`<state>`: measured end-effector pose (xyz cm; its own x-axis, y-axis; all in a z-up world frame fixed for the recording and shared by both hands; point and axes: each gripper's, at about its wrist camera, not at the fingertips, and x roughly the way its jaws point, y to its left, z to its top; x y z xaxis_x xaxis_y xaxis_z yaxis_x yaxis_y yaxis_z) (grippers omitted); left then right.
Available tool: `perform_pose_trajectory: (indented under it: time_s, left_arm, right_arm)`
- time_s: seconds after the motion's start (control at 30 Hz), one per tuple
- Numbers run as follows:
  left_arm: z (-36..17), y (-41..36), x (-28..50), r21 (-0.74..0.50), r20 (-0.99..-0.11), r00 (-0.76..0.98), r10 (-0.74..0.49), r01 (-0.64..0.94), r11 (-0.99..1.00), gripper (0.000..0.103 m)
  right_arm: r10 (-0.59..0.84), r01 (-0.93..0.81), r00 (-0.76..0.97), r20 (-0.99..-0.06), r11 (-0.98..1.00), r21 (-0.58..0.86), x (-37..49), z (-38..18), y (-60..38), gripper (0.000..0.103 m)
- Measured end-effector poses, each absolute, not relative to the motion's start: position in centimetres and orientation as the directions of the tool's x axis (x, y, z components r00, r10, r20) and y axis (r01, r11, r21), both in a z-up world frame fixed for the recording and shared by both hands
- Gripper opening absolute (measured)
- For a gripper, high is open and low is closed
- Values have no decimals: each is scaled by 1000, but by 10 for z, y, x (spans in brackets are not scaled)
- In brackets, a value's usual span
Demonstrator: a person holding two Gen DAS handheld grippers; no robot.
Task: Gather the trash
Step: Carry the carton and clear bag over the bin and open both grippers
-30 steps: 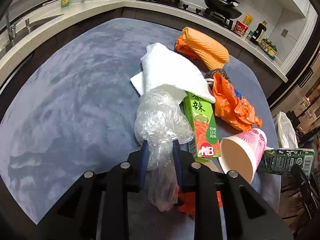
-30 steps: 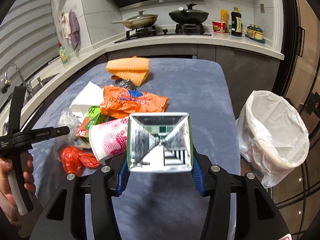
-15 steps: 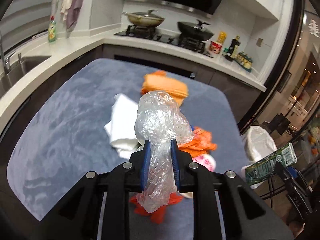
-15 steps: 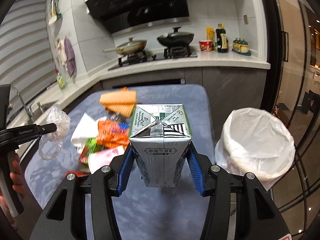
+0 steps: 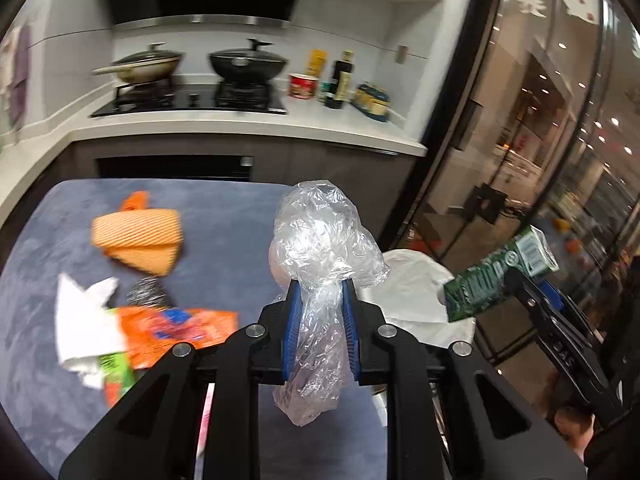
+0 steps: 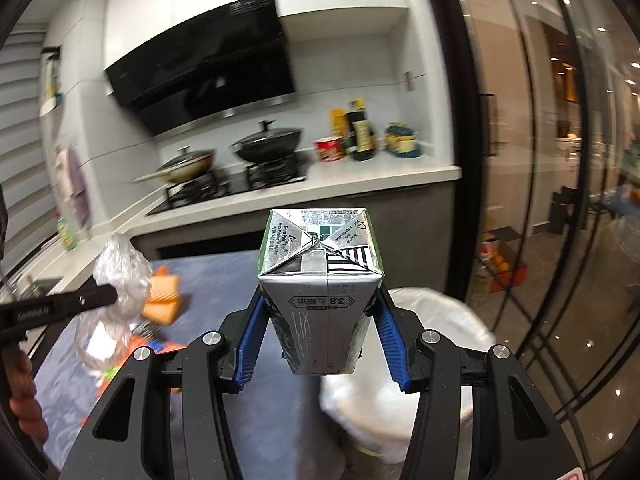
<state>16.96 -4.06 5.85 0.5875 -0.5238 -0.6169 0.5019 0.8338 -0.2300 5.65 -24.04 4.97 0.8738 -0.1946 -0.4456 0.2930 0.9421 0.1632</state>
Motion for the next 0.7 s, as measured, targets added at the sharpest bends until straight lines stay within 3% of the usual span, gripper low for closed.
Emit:
perform_pose_trajectory:
  time_s: [0.33, 0.7]
  left_arm:
    - [34, -138, 180, -233, -663, 453, -595, 631, 740, 20]
    - [-11, -208, 192, -221, -734, 358, -577, 678, 701, 20]
  right_arm:
    - [-273, 407, 824, -496, 895, 183, 72, 31, -301, 50]
    - [-288, 454, 781, -554, 871, 187, 88, 8, -334, 51]
